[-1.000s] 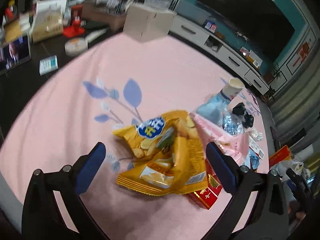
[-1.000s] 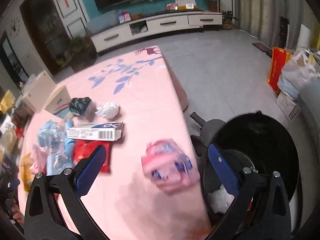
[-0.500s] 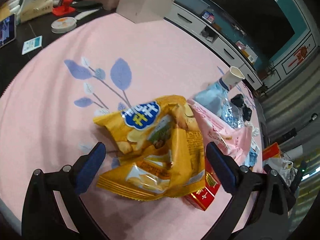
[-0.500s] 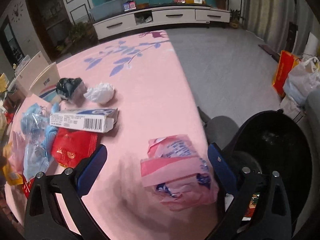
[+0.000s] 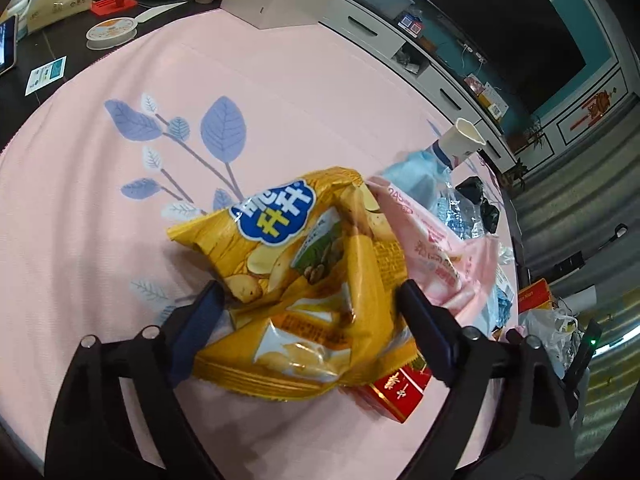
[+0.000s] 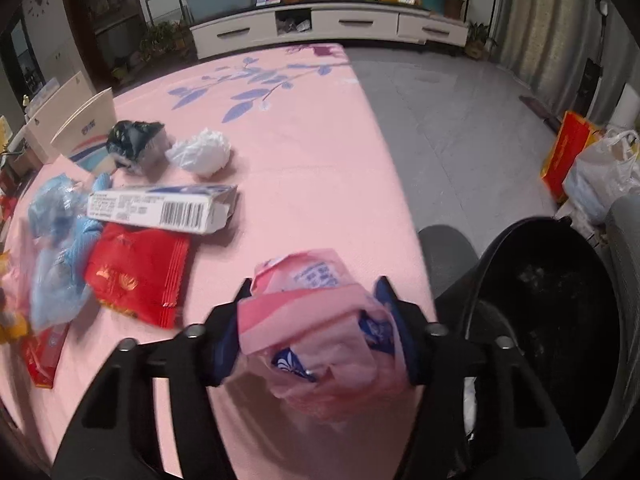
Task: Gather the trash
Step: 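Carry the yellow chip bag and pink tissue pack over the black bin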
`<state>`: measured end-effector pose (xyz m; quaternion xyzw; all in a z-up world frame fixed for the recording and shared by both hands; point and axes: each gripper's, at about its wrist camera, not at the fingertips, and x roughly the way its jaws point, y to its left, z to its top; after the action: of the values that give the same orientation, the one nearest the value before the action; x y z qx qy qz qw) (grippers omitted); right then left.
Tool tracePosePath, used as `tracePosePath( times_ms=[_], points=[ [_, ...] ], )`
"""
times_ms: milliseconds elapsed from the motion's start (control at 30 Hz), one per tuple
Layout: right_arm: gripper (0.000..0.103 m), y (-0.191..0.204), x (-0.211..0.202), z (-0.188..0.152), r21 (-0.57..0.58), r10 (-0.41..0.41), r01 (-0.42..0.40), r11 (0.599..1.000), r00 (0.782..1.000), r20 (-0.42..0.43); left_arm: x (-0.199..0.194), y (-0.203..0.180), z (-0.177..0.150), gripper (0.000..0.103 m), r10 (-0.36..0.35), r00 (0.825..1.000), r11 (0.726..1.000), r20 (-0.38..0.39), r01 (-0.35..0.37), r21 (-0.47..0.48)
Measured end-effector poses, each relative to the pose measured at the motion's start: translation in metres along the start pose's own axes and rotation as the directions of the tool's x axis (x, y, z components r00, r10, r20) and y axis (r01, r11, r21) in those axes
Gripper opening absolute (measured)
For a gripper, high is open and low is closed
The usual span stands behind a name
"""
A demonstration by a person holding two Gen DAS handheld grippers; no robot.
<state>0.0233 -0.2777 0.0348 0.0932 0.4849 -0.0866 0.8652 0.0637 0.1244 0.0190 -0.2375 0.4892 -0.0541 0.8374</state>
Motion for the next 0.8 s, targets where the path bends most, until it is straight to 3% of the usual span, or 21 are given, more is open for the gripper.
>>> tracePosePath(
  times_ms=[267,567,800],
  points=[
    [0.055,0.01,-0.012,-0.005,-0.001,0.123,-0.123,0.992,0.992,-0.004,-0.011,-0.008,-0.003,0.075,-0.041,0.999,0.999,0.018,0.041,0.01],
    [0.055,0.009,-0.052,-0.011,0.022,0.201,-0.203,0.979,0.977,0.069,-0.046,-0.03,-0.008,0.074,-0.092,0.991,0.994,0.1,0.085,0.075],
    [0.055,0.008,-0.084,-0.019,0.048,0.251,-0.261,0.964,0.956,0.151,-0.077,-0.057,-0.02,0.074,-0.147,0.974,0.98,0.17,0.119,0.161]
  ],
)
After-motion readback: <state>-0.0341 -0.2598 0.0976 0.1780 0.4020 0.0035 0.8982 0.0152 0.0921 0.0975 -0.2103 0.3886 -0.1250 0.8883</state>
